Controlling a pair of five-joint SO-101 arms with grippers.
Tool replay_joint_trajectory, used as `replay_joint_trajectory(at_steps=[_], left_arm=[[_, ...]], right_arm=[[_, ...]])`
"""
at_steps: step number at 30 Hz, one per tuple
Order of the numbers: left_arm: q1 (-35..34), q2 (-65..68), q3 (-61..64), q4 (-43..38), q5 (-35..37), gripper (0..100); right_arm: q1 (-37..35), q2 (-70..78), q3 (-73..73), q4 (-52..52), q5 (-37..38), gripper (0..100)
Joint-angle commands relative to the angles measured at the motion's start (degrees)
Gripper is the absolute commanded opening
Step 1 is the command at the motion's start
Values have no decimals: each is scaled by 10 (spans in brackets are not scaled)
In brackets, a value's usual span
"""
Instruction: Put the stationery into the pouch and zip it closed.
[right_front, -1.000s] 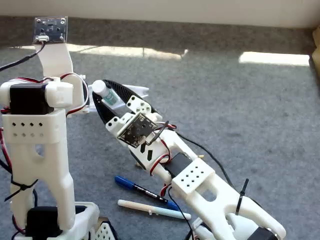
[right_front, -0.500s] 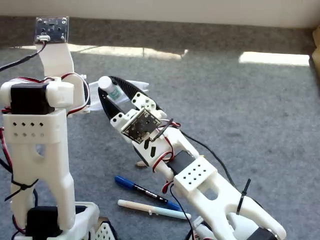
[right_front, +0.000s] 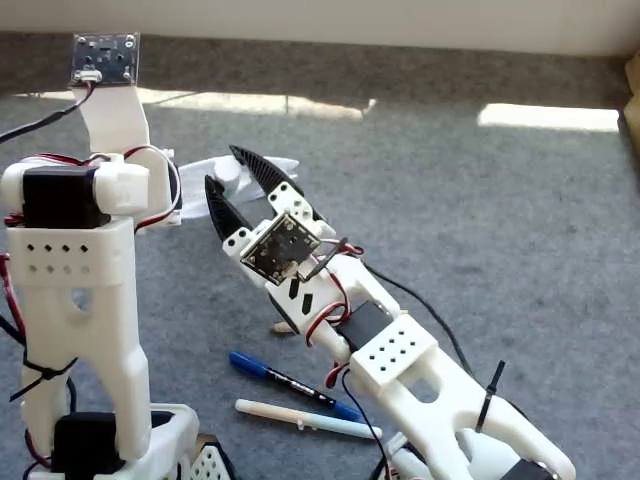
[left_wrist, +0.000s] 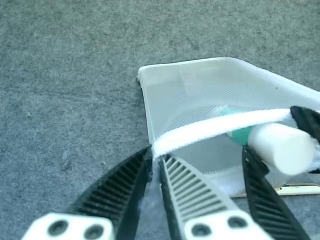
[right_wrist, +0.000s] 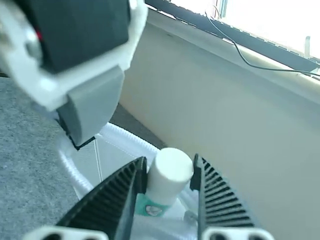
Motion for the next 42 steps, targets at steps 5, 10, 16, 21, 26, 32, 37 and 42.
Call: replay_joint_trajectory(at_steps=[5,10,16,21,26,32,37,42], left_arm=[[-7,6,4,1,-6,7],[-7,6,4,1,-6,7],[-7,6,4,1,-6,7],[-7,6,4,1,-6,7],[-7,6,4,1,-6,7],[-7,8,4,1,-6,7],[-7,10,4,1,-6,7],[-7,10,5,-4,-5,7]], right_arm=[[20,0,-8,14,3,139],[16,0,-8,14,3,139],[15,-11,-8,17,3,139],[18,-76,-4,20,3,139],[29,-105,-5,20,3,139],[29,-134,-13,82,3,139],[32,-207,-58,233,-62,139],[32,-291,-99,393,-105,139]])
